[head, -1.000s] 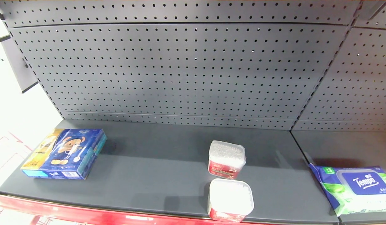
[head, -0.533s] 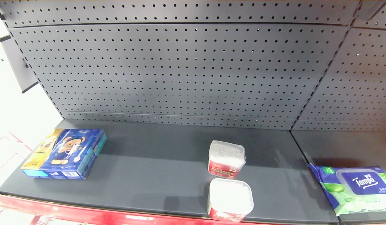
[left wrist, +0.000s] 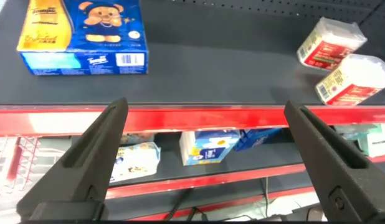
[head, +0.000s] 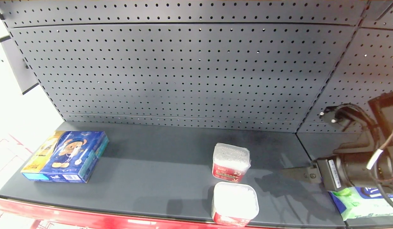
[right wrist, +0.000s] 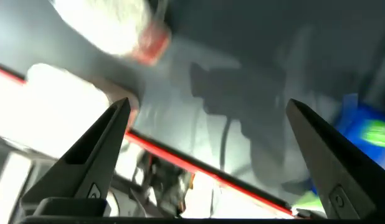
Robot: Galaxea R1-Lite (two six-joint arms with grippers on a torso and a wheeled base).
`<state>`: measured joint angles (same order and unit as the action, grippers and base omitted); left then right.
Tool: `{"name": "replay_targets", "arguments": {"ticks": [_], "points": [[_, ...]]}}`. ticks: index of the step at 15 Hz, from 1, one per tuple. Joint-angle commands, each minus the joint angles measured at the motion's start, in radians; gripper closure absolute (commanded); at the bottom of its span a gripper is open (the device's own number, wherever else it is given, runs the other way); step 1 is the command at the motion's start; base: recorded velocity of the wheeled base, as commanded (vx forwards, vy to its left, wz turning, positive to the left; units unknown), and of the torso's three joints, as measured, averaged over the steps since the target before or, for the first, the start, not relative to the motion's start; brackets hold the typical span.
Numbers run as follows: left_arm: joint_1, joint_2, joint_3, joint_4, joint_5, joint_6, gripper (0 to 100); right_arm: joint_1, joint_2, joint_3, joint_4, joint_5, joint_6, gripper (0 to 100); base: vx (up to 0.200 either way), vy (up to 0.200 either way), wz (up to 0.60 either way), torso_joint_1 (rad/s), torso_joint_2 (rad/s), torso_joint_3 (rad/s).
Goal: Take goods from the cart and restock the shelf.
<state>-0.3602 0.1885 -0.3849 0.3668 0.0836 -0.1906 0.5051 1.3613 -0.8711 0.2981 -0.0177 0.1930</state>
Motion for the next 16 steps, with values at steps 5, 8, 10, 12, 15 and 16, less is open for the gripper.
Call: {"name": "replay_targets", "arguments": {"ticks": [5,8,10,12,15,16], "points": [[0.0,0.005,0.003,0.0,0.002,0.0,0,0.066,0.055,0.072,0.013,-0.018,0.006,0,0.0,0.0,0.0,0.0,0.0,0.0],[0.0,0.003,0.014,0.0,0.002,0.0,0,0.081,0.117,0.05,0.0,-0.087,0.02,0,0.0,0.0,0.0,0.0,0.0,0.0],[0.0,0.002,0.015,0.0,0.004,0.0,0,0.081,0.159,0.02,0.0,-0.091,0.022,0,0.0,0.0,0.0,0.0,0.0,0.0],[0.0,0.0,0.015,0.0,0.002,0.0,0,0.081,0.213,-0.031,0.0,-0.107,0.022,0,0.0,0.0,0.0,0.0,0.0,0.0],[0.0,0.0,0.015,0.0,0.004,0.0,0,0.078,0.282,-0.105,0.0,-0.139,0.023,0,0.0,0.0,0.0,0.0,0.0,0.0],[0.0,-0.001,0.015,0.0,0.004,0.0,0,0.078,0.283,-0.108,0.0,-0.139,0.023,0,0.0,0.0,0.0,0.0,0.0,0.0]]}}
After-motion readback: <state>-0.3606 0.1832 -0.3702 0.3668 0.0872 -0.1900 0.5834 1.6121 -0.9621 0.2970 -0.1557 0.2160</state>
